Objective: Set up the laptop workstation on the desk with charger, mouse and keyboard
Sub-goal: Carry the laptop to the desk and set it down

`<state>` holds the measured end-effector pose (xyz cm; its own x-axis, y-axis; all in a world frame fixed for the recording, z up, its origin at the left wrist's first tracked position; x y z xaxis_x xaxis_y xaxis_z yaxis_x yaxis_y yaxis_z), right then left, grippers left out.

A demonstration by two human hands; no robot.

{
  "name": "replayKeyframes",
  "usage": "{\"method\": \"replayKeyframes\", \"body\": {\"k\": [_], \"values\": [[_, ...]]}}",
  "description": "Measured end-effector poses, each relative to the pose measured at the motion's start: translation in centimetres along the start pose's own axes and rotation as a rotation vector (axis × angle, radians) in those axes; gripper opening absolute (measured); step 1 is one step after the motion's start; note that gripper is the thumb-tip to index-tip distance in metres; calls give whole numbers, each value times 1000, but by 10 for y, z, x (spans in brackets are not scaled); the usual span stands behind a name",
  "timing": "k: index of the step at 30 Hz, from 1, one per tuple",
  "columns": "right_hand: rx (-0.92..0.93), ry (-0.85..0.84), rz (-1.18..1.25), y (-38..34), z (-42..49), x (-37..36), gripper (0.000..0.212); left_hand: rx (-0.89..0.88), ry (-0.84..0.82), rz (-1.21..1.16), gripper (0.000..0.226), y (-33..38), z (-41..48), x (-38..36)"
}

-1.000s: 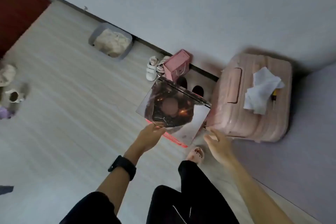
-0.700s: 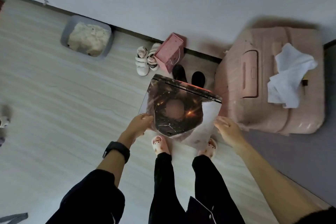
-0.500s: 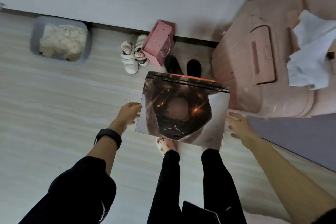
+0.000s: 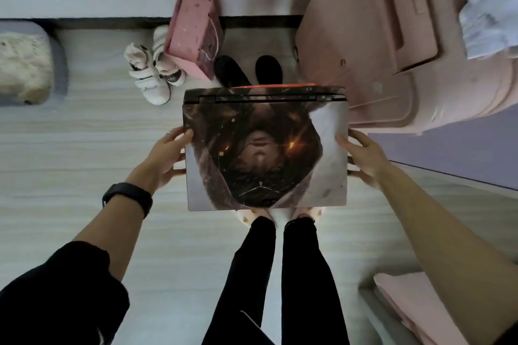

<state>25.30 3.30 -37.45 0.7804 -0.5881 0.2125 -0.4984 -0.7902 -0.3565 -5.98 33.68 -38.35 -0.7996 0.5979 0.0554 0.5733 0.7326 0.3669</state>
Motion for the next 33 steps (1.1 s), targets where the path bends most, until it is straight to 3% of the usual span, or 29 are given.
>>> {"method": "replayKeyframes", "body": {"k": [6,11,17,22,29,33], "values": [[0,20,13,8,-11,10,33,-5,10,-16,45,-4,-8,-17],[-26,34,0,49,-51,15,41,30,34,-59,45,-39,-51,-19],[-6,-45,-148,59,-127,13,24,92,125,-152,43,-107,-153,4],[171,-189,-311,0,-215,-12,12,41,203,-365,43,-156,-282,39],[561,-404,-567,-99,-360,-135,27,-195,476,-716,44,-206,-476,130],[721,-563,-735,-114,-457,-248,37,-332,652,-896,25,-269,-575,192]]}}
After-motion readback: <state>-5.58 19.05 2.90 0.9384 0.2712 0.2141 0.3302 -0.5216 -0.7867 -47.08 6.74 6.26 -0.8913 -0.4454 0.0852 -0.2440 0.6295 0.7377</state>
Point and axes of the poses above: each hand's wrist, its own z-axis towards the middle knuckle, its own x-axis out of the back of the hand, y = z × x, the point moved 10 cm from there along z, towards the middle knuckle, and after that the axes turned 7 degrees about -z, right-handed, at the moved point
